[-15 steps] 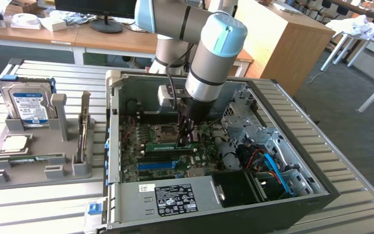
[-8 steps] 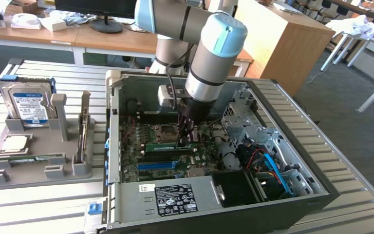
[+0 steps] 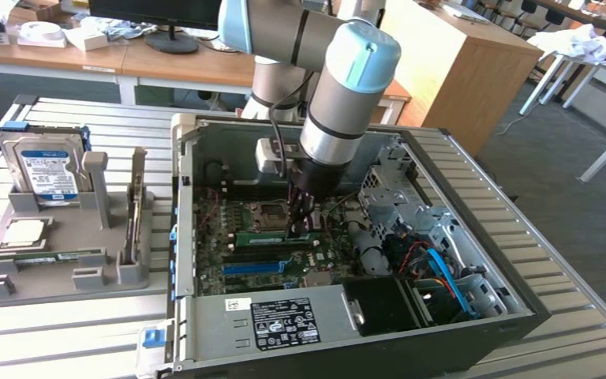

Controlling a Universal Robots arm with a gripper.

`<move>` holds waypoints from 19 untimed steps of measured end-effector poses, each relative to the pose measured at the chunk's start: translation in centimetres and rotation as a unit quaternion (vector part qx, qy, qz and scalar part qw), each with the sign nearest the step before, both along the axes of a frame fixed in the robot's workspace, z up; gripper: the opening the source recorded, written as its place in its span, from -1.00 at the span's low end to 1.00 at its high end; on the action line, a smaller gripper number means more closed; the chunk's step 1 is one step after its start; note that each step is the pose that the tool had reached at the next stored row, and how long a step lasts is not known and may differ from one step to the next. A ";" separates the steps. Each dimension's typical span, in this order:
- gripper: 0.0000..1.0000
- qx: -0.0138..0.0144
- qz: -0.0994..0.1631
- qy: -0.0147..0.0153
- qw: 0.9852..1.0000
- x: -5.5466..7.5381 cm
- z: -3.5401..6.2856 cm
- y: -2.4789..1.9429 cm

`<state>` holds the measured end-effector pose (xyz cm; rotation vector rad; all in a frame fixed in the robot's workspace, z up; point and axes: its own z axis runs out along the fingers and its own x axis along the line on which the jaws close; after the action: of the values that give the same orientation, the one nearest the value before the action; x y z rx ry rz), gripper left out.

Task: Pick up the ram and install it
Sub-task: 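Insert the ram into the slot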

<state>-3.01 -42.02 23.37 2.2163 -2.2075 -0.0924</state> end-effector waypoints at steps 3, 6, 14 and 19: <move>-0.76 0.000 0.000 0.000 1.000 0.0 0.00 0.00; -0.76 0.000 0.000 0.000 1.000 0.0 -0.02 0.00; -0.76 0.000 0.000 0.000 1.000 0.0 -0.07 0.12; -0.76 0.000 0.000 0.000 1.000 0.0 -0.06 0.05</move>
<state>-3.02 -41.97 23.31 2.2160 -2.2078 -0.0924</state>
